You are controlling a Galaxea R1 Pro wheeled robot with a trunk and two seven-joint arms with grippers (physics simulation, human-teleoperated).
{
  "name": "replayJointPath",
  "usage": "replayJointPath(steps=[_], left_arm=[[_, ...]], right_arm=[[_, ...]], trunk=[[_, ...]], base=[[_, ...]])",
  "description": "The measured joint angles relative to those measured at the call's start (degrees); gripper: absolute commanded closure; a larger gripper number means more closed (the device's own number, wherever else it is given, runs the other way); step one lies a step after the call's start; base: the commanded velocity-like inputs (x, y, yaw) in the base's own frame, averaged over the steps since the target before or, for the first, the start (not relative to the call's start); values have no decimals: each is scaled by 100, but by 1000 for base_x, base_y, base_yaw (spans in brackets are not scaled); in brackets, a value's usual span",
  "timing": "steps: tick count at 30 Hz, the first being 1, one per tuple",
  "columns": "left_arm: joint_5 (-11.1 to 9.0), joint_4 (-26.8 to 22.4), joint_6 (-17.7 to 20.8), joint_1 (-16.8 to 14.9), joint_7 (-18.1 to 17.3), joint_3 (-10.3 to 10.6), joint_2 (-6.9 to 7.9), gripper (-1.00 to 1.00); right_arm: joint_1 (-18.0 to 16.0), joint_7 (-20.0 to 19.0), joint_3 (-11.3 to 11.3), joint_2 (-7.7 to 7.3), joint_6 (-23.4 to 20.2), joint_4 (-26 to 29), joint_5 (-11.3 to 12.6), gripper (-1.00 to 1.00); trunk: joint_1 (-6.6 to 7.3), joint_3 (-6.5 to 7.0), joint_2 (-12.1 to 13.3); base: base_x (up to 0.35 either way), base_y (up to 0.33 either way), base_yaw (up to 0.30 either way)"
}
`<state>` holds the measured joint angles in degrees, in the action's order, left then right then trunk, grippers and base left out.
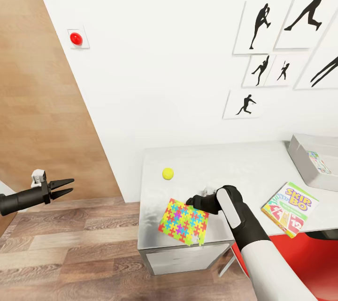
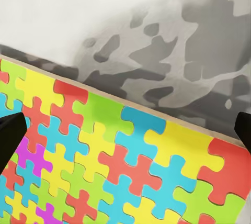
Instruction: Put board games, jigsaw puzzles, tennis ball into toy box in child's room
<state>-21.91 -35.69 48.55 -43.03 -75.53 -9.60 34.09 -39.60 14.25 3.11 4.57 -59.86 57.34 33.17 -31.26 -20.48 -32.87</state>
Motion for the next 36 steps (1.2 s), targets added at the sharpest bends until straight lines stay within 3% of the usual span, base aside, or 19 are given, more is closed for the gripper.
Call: replayJointPath(steps=[36], left_arm=[[-6, -1, -30, 1, -5, -1, 0, -100]], right_arm=[[0, -6, -2, 0, 1, 29, -16, -100]], trunk=[[1, -139, -2]], base=[[-11, 2, 0]])
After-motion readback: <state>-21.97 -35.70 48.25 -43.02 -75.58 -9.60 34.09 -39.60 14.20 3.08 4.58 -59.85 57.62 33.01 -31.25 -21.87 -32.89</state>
